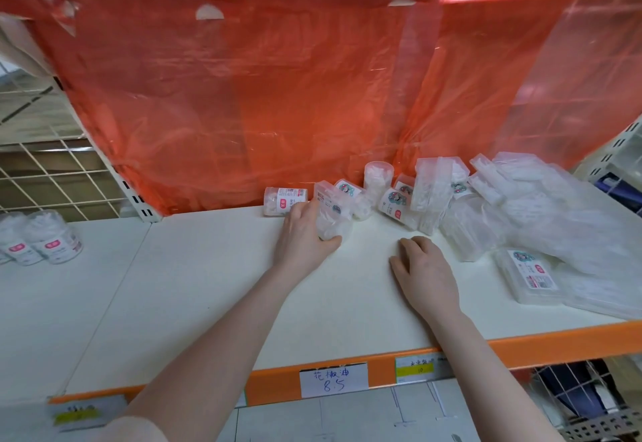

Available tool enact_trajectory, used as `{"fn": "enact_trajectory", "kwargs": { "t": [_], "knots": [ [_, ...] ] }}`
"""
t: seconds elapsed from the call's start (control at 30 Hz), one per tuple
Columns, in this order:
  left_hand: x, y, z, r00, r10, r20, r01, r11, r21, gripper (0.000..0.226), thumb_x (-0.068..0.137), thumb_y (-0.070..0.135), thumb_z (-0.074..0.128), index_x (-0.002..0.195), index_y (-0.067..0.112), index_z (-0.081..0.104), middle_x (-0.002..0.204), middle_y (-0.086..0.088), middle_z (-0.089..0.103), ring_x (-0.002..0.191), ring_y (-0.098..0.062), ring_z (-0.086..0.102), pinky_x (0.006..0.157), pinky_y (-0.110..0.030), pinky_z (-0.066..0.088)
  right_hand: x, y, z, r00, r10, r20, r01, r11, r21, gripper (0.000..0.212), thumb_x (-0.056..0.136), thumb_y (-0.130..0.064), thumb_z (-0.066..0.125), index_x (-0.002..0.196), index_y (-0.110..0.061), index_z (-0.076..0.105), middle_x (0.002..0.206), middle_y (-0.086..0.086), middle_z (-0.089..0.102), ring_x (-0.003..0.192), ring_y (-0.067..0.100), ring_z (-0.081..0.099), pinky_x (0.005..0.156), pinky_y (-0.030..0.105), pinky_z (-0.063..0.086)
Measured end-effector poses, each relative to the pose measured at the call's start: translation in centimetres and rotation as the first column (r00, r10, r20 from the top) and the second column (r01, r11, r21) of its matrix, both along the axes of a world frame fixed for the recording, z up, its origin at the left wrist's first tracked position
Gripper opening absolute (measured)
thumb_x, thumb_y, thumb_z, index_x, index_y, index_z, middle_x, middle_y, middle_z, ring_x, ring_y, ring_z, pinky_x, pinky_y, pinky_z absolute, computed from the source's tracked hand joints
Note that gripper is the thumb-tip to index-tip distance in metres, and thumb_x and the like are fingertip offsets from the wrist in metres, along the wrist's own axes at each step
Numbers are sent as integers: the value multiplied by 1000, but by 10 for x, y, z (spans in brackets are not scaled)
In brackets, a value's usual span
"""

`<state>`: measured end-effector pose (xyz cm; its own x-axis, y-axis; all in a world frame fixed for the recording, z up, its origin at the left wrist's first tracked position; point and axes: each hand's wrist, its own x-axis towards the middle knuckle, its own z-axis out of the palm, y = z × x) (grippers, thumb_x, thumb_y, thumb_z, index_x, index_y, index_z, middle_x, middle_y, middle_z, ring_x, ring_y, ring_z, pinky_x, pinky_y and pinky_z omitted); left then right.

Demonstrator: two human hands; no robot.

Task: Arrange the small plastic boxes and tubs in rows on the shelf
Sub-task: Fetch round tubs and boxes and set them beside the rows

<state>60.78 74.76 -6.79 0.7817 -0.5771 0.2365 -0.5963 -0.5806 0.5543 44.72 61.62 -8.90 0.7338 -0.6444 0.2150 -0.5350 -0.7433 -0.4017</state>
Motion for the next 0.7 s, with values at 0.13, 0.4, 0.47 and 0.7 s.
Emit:
{"fn": "enact_trajectory", "kwargs": {
  "t": [0.13,0.4,0.47,0.7],
  "knots": [
    [0,15,-1,1000,-23,-16,23,1000,-5,81,74,35,71,143,16,33,139,-3,37,126,-20,38,93,-23,31,0,-1,-1,1000,5,7,-5,1000,1,33,92,-29,51,116,-7,56,115,10,54,111,27,47,89,34,39],
    [1,80,-6,1000,-6,-23,6,1000,-11,84,76,33,73,146,14,30,141,1,34,130,-15,34,101,-16,23,15,6,9,991,109,72,-112,993,44,45,92,-29,53,131,-8,48,130,7,50,120,25,45,91,35,39],
    [1,92,-5,1000,7,-23,-7,1000,-9,84,76,33,73,146,15,30,141,1,33,130,-14,34,101,-17,24,27,7,18,987,117,113,-121,992,32,45,93,-27,53,132,-7,48,132,8,50,120,27,45,90,35,39],
    [3,126,-7,998,56,-28,-57,998,-23,86,76,35,74,147,18,27,142,4,31,129,-11,32,100,-16,23,84,13,44,967,190,171,-188,982,-26,42,93,-24,54,131,-6,51,125,13,56,114,33,51,88,38,39]
  ]
}}
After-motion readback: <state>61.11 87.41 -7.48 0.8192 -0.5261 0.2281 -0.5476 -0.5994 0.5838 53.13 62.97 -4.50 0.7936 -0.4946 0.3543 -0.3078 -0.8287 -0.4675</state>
